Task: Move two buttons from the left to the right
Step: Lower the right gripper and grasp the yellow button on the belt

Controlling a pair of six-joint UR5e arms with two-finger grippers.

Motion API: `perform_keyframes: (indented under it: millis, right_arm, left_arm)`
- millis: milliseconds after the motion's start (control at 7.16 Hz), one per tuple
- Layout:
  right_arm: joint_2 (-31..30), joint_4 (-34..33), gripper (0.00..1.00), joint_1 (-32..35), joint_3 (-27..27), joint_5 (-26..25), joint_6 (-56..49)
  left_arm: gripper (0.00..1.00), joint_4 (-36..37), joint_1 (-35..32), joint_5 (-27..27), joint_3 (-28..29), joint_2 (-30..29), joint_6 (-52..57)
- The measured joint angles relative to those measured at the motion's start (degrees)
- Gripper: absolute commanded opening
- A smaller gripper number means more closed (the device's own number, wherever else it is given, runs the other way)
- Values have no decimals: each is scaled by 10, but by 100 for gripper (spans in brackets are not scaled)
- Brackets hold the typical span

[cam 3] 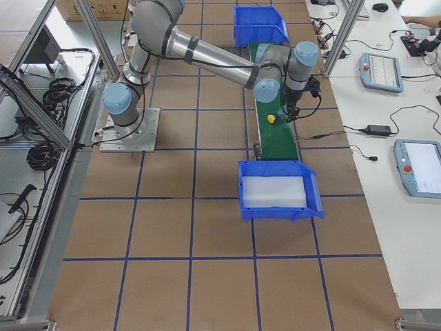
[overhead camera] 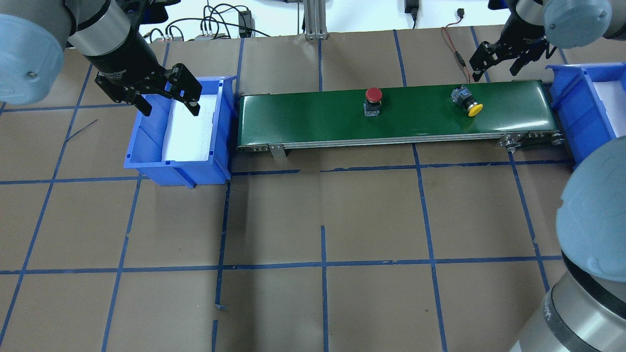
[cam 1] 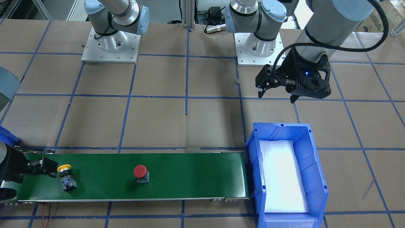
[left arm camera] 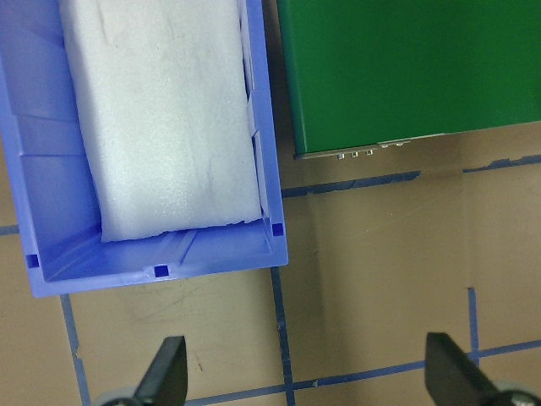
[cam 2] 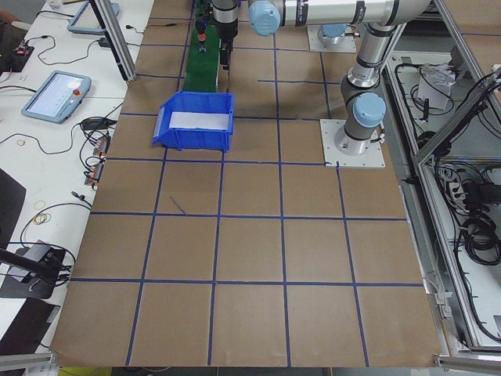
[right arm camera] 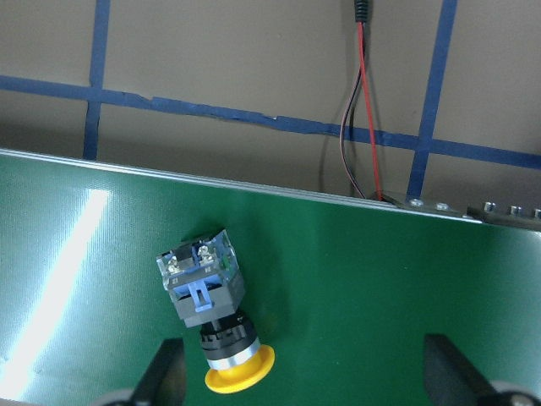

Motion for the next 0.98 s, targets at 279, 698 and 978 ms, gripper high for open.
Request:
perform_keyframes:
  millis: [279, 698, 978]
  right_arm:
    - [0, -29, 100, 1, 34, 4, -12]
    - [3, -57, 96, 4, 56, 8, -23]
    - [12, -69, 78, 5, 57, 25, -30]
  left_arm:
    - [100, 0, 0, -1, 0, -1, -1]
    - [100, 1, 0, 0, -1, -1, -1]
    - [100, 1, 0, -1, -1, -2, 0]
